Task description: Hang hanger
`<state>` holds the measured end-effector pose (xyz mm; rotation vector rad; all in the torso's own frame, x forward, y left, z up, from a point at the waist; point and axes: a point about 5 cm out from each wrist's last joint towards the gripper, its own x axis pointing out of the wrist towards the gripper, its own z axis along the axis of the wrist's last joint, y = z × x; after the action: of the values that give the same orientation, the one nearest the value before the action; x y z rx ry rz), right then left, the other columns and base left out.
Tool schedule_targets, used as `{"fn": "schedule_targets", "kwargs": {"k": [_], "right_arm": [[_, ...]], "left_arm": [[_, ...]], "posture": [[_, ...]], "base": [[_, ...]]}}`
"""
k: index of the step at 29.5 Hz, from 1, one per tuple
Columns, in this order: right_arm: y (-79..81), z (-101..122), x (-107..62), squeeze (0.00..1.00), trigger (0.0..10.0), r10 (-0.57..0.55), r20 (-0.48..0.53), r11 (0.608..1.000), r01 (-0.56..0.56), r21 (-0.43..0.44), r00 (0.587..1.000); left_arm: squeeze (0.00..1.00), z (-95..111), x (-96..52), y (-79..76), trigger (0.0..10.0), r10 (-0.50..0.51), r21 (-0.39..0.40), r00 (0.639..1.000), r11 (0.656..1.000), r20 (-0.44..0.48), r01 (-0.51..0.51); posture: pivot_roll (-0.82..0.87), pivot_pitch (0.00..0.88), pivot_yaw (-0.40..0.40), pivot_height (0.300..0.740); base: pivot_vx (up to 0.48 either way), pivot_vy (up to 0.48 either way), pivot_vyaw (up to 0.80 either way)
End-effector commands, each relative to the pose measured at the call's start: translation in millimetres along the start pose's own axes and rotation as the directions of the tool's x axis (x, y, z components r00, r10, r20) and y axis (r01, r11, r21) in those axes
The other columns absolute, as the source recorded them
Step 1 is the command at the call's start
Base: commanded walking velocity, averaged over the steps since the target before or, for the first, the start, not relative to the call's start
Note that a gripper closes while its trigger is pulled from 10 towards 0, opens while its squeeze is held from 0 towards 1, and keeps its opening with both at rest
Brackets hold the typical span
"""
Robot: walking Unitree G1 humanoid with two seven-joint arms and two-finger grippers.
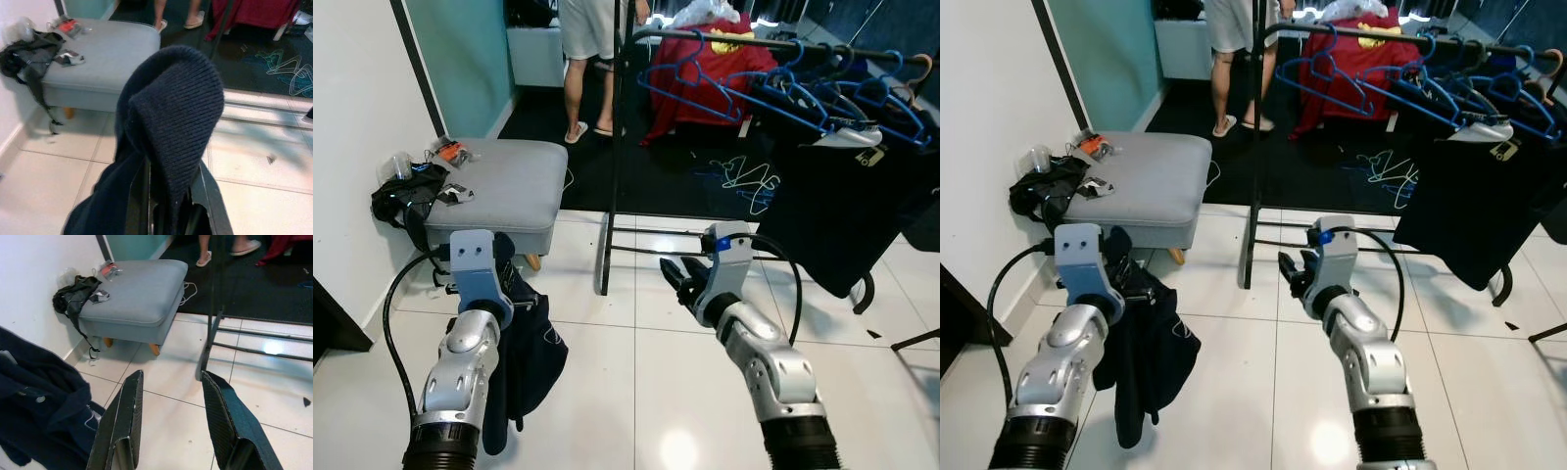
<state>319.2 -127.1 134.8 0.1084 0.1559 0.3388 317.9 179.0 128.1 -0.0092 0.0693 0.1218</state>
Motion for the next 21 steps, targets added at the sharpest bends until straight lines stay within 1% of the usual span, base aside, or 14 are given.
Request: {"fn": "schedule_targets", "kwargs": {"k": [1, 2, 4, 5, 6, 7, 8, 10, 12, 15, 17, 18, 19, 21], "right_arm": [[-2.9, -6.1, -0.8, 0.0, 10.0, -0.035, -0.001, 0.996, 0.035, -0.077, 0.999], [-2.9, -6.1, -0.8, 0.0, 10.0, -0.035, -0.001, 0.996, 0.035, -0.077, 0.999], [-6.0, -2.7, 0.9, 0.0, 10.0, -0.084, 0.048, 0.996, 0.084, -0.012, 0.995], [-6.0, -2.7, 0.9, 0.0, 10.0, -0.084, 0.048, 0.996, 0.084, -0.012, 0.995], [-8.8, -1.6, 1.5, 0.0, 10.0, -0.116, 0.047, 0.992, 0.113, 0.064, 0.992], [-10.6, -2.7, 2.0, 0.0, 10.0, -0.13, 0.018, 0.987, 0.127, 0.096, 0.991], [-10.6, -2.7, 2.0, 0.0, 10.0, -0.13, 0.018, 0.987, 0.127, 0.096, 0.991], [-10.9, -5.4, 1.8, 0.0, 10.0, -0.128, -0.02, 0.985, 0.13, 0.115, 0.992], [-10.3, -6.1, 1.5, 0.0, 10.0, -0.126, -0.017, 0.987, 0.127, 0.096, 0.992], [-9.2, -6.6, 2.0, 0.0, 10.0, -0.107, -0.013, 0.992, 0.107, 0.066, 0.994], [-15.0, -3.0, 3.3, 0.0, 10.0, -0.127, -0.005, 0.99, 0.127, 0.065, 0.992], [-15.0, -3.0, 3.3, 0.0, 10.0, -0.127, -0.005, 0.99, 0.127, 0.065, 0.992], [-19.5, -0.3, 3.4, 0.0, 10.0, -0.153, 0.005, 0.986, 0.152, 0.061, 0.988], [-28.4, 4.7, 2.4, 0.0, 10.0, -0.2, 0.017, 0.977, 0.199, 0.073, 0.98]], "left_arm": [[0.0, -4.1, 0.1, -1.4, 10.0, 0.034, 0.055, 0.998, 0.998, -0.044, -0.032], [0.0, -4.1, 0.1, -1.4, 10.0, 0.034, 0.055, 0.998, 0.998, -0.044, -0.032], [0.0, -9.3, 0.7, 0.4, 10.0, 0.037, 0.053, 0.995, 0.998, -0.096, -0.032], [0.0, -9.3, 0.7, 0.4, 10.0, 0.037, 0.053, 0.995, 0.998, -0.096, -0.032], [0.0, -9.0, 0.9, -0.1, 10.0, 0.028, 0.012, 0.995, 1.0, -0.099, -0.027], [0.0, -6.5, 1.1, -2.1, 10.0, -0.006, -0.023, 0.996, 1.0, -0.091, 0.004], [0.0, -6.5, 1.1, -2.1, 10.0, -0.006, -0.023, 0.996, 1.0, -0.091, 0.004], [0.0, -2.4, 1.0, -5.1, 10.0, -0.045, -0.059, 0.997, 0.997, -0.067, 0.041], [0.0, -0.7, 0.9, -5.7, 10.0, -0.047, -0.052, 0.998, 0.998, -0.052, 0.045], [0.0, -3.8, 0.3, -8.6, 10.0, -0.058, -0.03, 0.995, 0.998, -0.082, 0.055], [0.0, -9.1, -1.0, -12.7, 10.0, -0.092, -0.059, 0.989, 0.995, -0.114, 0.086], [0.0, -9.1, -1.0, -12.7, 10.0, -0.092, -0.059, 0.989, 0.995, -0.114, 0.086], [0.0, -9.7, -1.3, -14.6, 10.0, -0.107, -0.074, 0.988, 0.992, -0.112, 0.099], [0.0, -7.1, 0.7, -17.6, 10.0, -0.118, -0.071, 0.989, 0.991, -0.094, 0.112]], "posture": [[0.0, 0.048, -0.02, 0.74], [0.0, 0.048, -0.02, 0.74], [-0.01, 0.053, -0.017, 0.74], [-0.01, 0.053, -0.017, 0.74], [-0.02, 0.063, -0.023, 0.74], [-0.02, 0.064, -0.029, 0.74], [-0.02, 0.064, -0.029, 0.74], [-0.02, 0.061, -0.035, 0.74], [-0.02, 0.056, -0.035, 0.74], [-0.03, 0.056, -0.024, 0.74], [-0.05, 0.06, -0.007, 0.74], [-0.05, 0.06, -0.007, 0.74], [-0.06, 0.05, 0.003, 0.74], [-0.06, 0.038, 0.008, 0.74]], "base": [[0.0, 0.0, 0.0], [0.0, 0.0, 0.0], [0.0, 0.0, 0.0], [0.0, 0.0, 0.0], [0.0, 0.0, 0.0], [0.0, 0.0, 0.0], [0.0, 0.0, 0.0], [0.0, 0.0, 0.0], [0.0, 0.0, 0.0], [0.0, 0.0, 0.0], [0.0, 0.0, 0.0], [0.0, 0.0, 0.0], [0.0, 0.0, 0.0], [0.0, 0.0, 0.0]]}}
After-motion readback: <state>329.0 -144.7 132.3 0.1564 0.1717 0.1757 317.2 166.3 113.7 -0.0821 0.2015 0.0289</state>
